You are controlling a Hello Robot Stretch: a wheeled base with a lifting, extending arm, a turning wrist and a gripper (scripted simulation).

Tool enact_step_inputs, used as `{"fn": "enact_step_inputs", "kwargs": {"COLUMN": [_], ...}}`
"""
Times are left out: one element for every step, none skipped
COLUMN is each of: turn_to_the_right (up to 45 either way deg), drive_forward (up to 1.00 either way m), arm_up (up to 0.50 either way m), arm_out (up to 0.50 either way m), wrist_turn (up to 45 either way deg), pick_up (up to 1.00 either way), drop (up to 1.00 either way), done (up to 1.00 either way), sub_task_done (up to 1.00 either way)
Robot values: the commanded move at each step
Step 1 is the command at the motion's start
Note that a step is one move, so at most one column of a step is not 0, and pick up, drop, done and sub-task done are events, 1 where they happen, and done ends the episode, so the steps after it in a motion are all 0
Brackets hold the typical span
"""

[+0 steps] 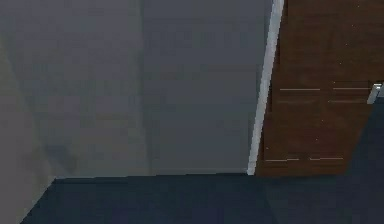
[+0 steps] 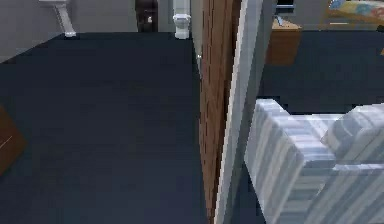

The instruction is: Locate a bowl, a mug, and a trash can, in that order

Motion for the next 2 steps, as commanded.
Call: {"fn": "enact_step_inputs", "kwargs": {"turn_to_the_right": [42.0,0.0], "drive_forward": [0.00,0.65], "arm_up": [0.00,0.00], "arm_out": [0.00,0.00], "wrist_turn": [0.0,0.0], "pick_up": [0.00,0.00], "drop": [0.00,0.00], "done": [0.00,0.00], "sub_task_done": [0.00,0.00]}}
